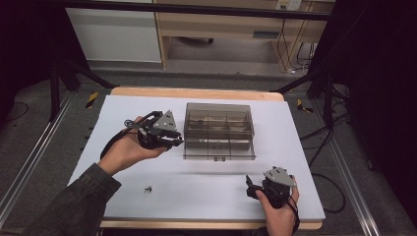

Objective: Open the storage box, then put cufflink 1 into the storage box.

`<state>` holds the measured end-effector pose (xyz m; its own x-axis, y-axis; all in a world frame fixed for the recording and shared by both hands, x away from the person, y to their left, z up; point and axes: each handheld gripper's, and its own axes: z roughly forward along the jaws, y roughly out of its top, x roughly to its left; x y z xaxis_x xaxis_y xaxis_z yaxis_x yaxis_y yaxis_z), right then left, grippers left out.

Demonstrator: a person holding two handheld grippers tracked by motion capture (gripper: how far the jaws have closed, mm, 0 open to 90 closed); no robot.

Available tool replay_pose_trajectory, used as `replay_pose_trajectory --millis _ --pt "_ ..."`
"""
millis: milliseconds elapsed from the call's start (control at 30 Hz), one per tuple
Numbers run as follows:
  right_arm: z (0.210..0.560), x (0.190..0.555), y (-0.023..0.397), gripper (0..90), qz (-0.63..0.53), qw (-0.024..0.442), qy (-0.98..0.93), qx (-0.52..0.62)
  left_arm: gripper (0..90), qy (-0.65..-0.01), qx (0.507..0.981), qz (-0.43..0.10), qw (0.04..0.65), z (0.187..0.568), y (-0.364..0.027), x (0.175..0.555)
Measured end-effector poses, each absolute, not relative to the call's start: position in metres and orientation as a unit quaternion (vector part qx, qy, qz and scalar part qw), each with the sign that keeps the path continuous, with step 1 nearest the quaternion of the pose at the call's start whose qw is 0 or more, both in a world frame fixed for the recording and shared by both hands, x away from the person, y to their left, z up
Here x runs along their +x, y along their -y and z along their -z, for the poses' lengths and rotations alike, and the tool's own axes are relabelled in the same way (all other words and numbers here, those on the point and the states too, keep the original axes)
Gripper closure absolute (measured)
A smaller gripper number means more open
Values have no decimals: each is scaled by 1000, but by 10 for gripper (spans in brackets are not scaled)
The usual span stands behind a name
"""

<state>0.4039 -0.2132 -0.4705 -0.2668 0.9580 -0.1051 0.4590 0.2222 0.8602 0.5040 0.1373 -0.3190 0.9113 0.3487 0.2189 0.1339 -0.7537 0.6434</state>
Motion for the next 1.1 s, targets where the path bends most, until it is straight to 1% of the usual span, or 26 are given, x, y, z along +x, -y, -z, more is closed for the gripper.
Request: replay_pose_trajectory --millis 367,700,767,900,1100 --pt "470 403 213 49 -371 338 -705 502 727 -140 907 -166 360 314 -113 514" --pt "470 403 214 52 -369 337 -706 502 726 -155 901 -148 378 331 -90 531" --pt "470 404 213 52 -367 338 -707 501 727 -162 892 -139 398 338 -84 534" --pt "470 403 213 53 -367 338 -707 501 726 -163 888 -129 411 346 -77 535" --pt "470 403 213 53 -366 338 -707 501 726 -155 892 -124 405 352 -67 533"
